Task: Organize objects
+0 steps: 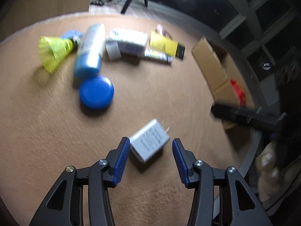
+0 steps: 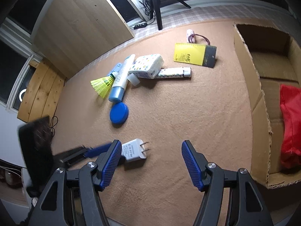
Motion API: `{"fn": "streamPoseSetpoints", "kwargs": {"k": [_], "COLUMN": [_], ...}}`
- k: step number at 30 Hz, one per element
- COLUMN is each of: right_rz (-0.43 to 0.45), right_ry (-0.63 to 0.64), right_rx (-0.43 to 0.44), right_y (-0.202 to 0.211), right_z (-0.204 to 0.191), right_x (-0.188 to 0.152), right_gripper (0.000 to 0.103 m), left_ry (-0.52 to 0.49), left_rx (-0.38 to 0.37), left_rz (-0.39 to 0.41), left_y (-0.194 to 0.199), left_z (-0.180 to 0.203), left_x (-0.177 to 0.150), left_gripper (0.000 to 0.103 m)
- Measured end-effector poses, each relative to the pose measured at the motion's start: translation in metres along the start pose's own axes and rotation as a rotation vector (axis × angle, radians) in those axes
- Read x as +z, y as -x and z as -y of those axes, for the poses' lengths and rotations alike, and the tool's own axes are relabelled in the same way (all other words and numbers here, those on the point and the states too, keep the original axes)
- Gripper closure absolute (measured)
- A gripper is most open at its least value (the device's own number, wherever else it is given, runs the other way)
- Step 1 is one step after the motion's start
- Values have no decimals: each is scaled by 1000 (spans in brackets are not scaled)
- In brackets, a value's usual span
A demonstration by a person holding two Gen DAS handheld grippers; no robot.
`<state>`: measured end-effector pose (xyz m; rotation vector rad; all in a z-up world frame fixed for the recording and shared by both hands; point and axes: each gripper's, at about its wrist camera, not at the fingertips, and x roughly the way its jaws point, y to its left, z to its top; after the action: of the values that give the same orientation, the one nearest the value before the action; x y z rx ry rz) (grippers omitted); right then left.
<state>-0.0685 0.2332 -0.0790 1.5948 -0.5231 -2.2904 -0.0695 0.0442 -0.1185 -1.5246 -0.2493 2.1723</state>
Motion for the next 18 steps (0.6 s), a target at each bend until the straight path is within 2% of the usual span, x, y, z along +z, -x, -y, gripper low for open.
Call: {"fn": "streamPoseSetpoints", "kwargs": {"k": [3,6,11,17,18], "right_rz": [-19,-36,-48,-70,-74], "right_ry": [-22,-33,-52,-66,-68], "right_rx": [8,11,23,34,37], "right_y": [-3,-7,-10,-17,-18], "right_z": [4,7,10,13,13], "right_x": [-4,-8,-13,-15,-15], "right_gripper": [40,40,40,41,41], "left_ry": [-11,-30,-128,-133,-140], "left_rx": [14,8,-36,-134,-131], "left_rz": [20,-7,-56,-85,-86], "left_y": [3,-3,-9,-11,-12], "left_z": [-2,-4,8,26,30], "left_x": [10,11,-2,-13,-15], "left_gripper": [52,53,53,53,52]}}
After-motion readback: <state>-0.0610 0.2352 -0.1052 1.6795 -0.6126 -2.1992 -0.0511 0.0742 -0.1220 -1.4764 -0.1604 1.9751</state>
